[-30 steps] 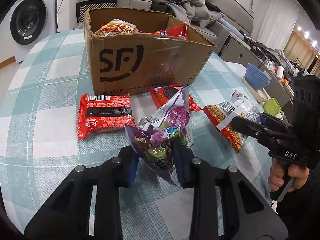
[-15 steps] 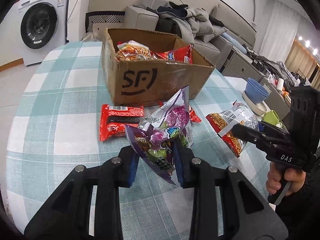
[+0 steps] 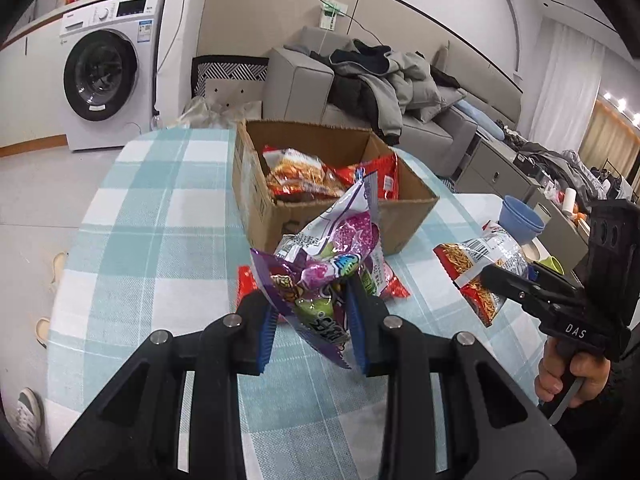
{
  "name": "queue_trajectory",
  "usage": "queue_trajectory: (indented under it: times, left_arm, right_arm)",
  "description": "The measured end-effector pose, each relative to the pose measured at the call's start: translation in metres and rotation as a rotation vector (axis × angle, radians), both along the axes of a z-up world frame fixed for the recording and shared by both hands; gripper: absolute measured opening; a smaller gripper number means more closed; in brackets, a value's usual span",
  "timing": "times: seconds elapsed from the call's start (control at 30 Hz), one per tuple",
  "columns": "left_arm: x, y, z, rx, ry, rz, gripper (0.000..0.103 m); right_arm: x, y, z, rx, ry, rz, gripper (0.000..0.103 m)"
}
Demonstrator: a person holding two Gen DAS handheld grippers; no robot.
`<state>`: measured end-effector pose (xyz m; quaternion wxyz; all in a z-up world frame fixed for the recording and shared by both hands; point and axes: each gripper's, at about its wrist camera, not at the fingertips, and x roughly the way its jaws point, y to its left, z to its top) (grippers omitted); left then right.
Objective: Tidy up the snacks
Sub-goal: 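Carry the purple candy bag and white snack bag with both grippers over the box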
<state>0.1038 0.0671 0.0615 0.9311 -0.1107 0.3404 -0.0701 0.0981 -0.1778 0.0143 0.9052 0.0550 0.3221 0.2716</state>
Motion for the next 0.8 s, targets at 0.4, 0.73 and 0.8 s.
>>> queue_trajectory:
  times: [0.4, 0.73, 0.8]
  left_arm:
    - [0.024, 0.006, 0.038, 0.015, -0.049, 0.037, 0.028]
    - [0.062, 0.006, 0.053, 0.032, -0.069, 0.065, 0.028]
    - [0.070, 0.005, 0.054, 0.039, -0.071, 0.069, 0.028]
  right_arm:
    - [0.024, 0.011, 0.020, -0.007, -0.041, 0.002, 0.059]
    - [0.055, 0.015, 0.029, -0.005, -0.065, -0.018, 0.059]
    - [0.062, 0.017, 0.029, -0.010, -0.067, -0.020, 0.059]
